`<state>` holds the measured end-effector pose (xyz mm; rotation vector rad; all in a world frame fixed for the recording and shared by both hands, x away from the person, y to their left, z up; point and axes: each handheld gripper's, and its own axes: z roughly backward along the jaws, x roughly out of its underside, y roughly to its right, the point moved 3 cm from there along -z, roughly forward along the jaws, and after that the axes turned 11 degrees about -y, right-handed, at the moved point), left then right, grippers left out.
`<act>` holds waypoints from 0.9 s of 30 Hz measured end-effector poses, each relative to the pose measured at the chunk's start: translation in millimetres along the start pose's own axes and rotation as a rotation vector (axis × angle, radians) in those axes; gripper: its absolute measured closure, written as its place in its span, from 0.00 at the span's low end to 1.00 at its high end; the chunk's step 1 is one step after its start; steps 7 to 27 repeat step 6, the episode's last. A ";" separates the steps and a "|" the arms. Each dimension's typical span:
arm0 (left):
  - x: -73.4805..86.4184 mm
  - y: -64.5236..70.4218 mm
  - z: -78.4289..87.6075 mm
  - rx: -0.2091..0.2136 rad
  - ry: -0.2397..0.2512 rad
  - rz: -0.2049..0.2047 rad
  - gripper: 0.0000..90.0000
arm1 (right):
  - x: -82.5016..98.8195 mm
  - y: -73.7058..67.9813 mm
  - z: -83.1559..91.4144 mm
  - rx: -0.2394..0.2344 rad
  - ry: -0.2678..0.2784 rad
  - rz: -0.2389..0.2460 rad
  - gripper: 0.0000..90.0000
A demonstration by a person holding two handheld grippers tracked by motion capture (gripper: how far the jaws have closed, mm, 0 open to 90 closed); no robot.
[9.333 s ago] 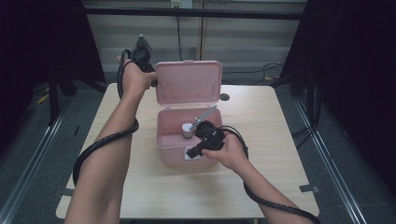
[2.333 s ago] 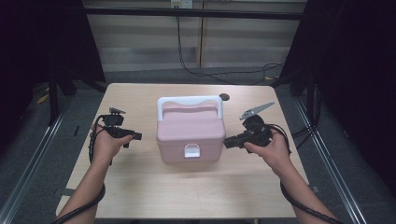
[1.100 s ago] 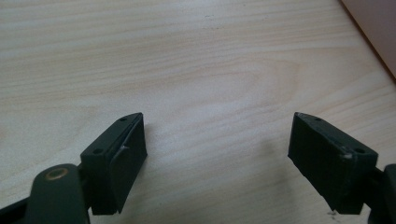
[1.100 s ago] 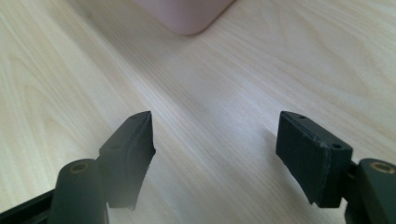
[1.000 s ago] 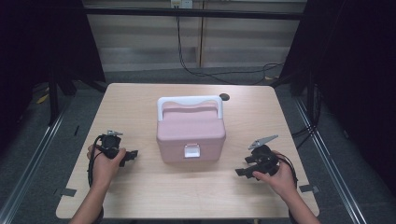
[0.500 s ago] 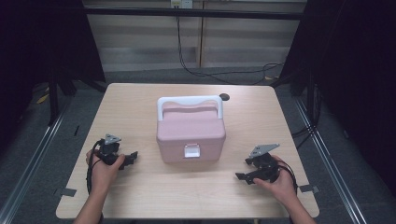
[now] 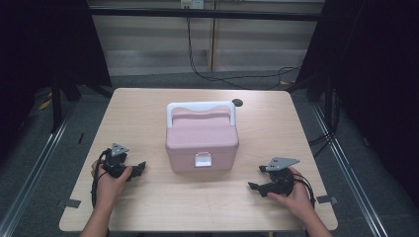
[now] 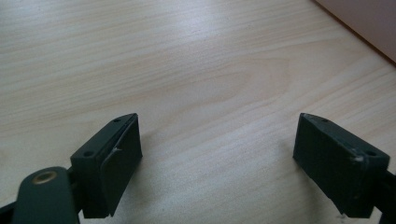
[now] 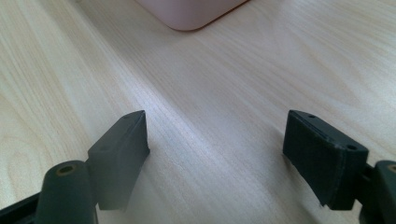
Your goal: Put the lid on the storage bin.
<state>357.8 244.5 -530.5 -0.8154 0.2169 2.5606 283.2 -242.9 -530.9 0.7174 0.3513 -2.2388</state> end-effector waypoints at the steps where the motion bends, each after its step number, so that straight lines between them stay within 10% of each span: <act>1: 0.0 0.1 -0.1 -0.002 0.001 0.001 0.16 | -0.1 0.1 -0.1 0.000 0.000 0.000 0.24; 27: 0.2 0.2 0.0 -0.005 0.000 0.004 0.16 | -0.7 0.8 -0.4 0.002 -0.001 -0.003 0.23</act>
